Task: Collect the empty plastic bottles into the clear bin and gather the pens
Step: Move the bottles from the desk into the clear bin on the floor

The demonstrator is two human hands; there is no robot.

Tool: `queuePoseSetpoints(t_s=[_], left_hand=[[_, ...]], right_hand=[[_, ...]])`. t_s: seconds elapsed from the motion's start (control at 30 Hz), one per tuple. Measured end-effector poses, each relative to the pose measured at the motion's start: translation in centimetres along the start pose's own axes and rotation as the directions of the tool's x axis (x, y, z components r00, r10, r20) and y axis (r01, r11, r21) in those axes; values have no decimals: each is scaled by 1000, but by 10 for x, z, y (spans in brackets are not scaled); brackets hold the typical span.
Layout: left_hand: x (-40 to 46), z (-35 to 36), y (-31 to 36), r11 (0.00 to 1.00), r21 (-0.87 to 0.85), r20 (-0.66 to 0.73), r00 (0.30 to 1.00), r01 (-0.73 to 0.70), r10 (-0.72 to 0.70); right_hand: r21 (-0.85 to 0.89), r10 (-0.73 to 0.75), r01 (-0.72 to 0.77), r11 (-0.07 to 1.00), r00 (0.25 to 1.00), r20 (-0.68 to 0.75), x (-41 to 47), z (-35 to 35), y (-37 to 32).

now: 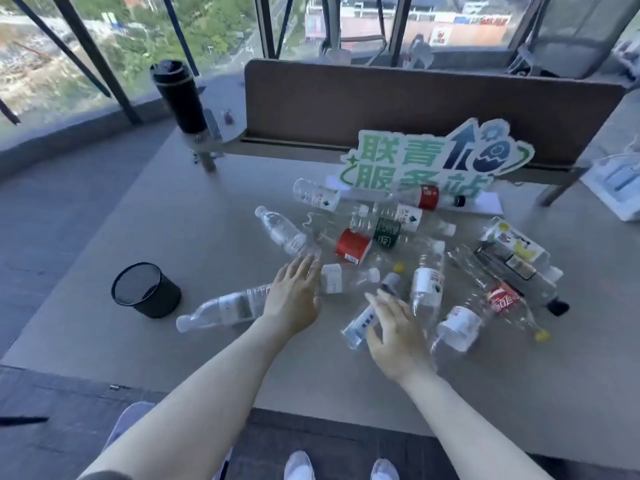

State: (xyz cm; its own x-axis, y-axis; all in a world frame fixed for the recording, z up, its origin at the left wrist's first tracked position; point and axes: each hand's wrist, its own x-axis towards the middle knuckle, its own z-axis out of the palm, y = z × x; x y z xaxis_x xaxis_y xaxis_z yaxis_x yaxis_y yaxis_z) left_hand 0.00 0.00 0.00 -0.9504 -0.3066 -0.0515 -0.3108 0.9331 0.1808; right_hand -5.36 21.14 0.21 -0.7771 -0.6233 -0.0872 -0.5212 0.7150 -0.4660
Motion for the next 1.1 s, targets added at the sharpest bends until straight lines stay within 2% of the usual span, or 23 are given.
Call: queuePoseSetpoints(t_s=[0.1, 0.2, 0.33, 0.5, 0.63, 0.77, 0.9, 1.03, 1.1], left_hand=[[29, 12, 3, 995, 84, 109, 993, -48, 39], [45, 27, 9, 989, 120, 197, 979, -84, 59], [47, 31, 16, 995, 70, 217, 975, -73, 56], [31, -6, 32, 980, -174, 92, 992, 99, -84], [11, -29, 26, 905, -320, 62, 960, 278, -273], [-18, -31, 6, 836, -365, 67, 907, 410, -416], [-45, -29, -10, 775, -376, 79, 851, 508, -519], [-73, -36, -14, 697, -450, 58, 797, 558, -601], [-91, -44, -12, 651, -494, 48, 766, 576, -641]], right_hand=[[-42, 42, -40, 998, 998, 36, 2, 9, 3], [10, 162, -162, 987, 987, 14, 1, 14, 7], [104, 335, -334, 937, 942, 8, 6, 12, 7], [196, 530, -526, 827, 847, 36, 20, 7, 2], [194, 619, -626, 755, 778, 103, 40, 14, -6], [106, 632, -634, 766, 773, 57, 52, 26, -11], [40, 600, -605, 796, 795, 84, 45, 28, -16], [259, 477, -490, 832, 871, 116, 23, 16, -34], [329, 352, -374, 867, 928, 127, 14, 6, -49]])
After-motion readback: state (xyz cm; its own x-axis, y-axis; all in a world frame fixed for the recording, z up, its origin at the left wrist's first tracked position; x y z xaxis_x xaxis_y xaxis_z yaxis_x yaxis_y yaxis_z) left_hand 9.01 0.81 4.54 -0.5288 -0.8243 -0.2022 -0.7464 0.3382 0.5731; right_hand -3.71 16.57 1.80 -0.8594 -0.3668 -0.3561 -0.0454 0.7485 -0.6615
